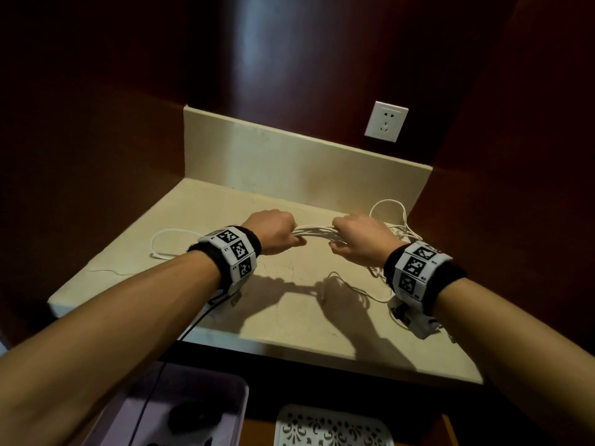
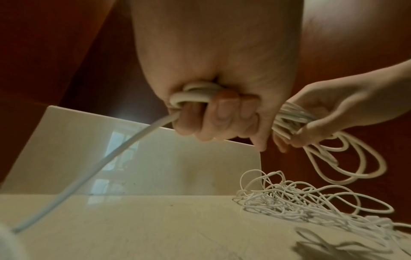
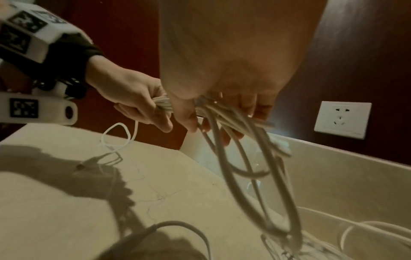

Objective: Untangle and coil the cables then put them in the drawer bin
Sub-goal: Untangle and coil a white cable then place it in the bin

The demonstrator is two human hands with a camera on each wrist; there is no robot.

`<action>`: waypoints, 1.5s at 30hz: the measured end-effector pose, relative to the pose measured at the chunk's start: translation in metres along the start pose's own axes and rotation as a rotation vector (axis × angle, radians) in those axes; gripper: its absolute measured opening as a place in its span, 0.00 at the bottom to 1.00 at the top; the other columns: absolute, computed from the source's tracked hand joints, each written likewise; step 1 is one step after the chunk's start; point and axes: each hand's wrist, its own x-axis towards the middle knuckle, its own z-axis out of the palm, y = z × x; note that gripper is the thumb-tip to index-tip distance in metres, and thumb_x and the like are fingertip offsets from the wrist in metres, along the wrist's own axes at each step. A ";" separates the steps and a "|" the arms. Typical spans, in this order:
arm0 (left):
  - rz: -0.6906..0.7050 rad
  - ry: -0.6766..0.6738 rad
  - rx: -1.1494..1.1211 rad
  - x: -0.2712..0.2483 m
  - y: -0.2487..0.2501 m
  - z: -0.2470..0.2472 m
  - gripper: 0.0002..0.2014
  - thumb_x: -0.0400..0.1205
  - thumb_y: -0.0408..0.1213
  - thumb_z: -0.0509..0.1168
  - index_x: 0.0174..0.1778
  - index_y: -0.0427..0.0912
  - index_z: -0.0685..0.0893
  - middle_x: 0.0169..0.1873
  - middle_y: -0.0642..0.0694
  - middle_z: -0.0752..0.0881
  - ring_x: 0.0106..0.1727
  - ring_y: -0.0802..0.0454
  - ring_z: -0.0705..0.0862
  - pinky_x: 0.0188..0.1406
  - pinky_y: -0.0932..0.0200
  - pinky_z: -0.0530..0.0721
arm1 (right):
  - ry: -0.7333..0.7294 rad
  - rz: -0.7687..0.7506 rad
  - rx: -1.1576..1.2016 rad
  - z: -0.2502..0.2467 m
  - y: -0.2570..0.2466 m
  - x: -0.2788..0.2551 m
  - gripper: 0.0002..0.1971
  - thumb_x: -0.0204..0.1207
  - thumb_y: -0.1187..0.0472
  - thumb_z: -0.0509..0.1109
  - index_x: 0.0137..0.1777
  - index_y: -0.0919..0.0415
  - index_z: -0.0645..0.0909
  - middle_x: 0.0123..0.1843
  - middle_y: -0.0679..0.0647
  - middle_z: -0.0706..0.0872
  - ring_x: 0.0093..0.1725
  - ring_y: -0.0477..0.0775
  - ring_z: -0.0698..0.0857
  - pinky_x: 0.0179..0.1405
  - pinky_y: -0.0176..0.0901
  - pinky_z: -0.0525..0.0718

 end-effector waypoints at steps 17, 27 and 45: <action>0.052 0.087 -0.004 -0.013 0.006 -0.013 0.12 0.82 0.50 0.64 0.42 0.46 0.85 0.34 0.46 0.82 0.39 0.45 0.80 0.35 0.56 0.70 | -0.019 0.212 0.270 0.002 -0.015 0.001 0.15 0.80 0.52 0.63 0.40 0.63 0.81 0.38 0.61 0.84 0.40 0.63 0.83 0.38 0.50 0.79; 0.095 -0.036 -0.206 -0.029 0.017 -0.008 0.32 0.67 0.70 0.70 0.52 0.49 0.71 0.32 0.58 0.74 0.32 0.60 0.73 0.32 0.56 0.69 | 0.038 0.231 0.674 0.003 -0.017 0.000 0.12 0.80 0.62 0.61 0.39 0.60 0.85 0.35 0.54 0.85 0.35 0.50 0.80 0.32 0.42 0.73; -0.033 0.012 -0.263 -0.022 0.019 0.011 0.23 0.67 0.51 0.77 0.49 0.46 0.74 0.33 0.51 0.84 0.36 0.47 0.84 0.31 0.57 0.76 | 0.058 0.363 1.263 0.008 -0.041 0.011 0.16 0.80 0.71 0.52 0.36 0.69 0.79 0.20 0.60 0.74 0.17 0.52 0.69 0.15 0.35 0.65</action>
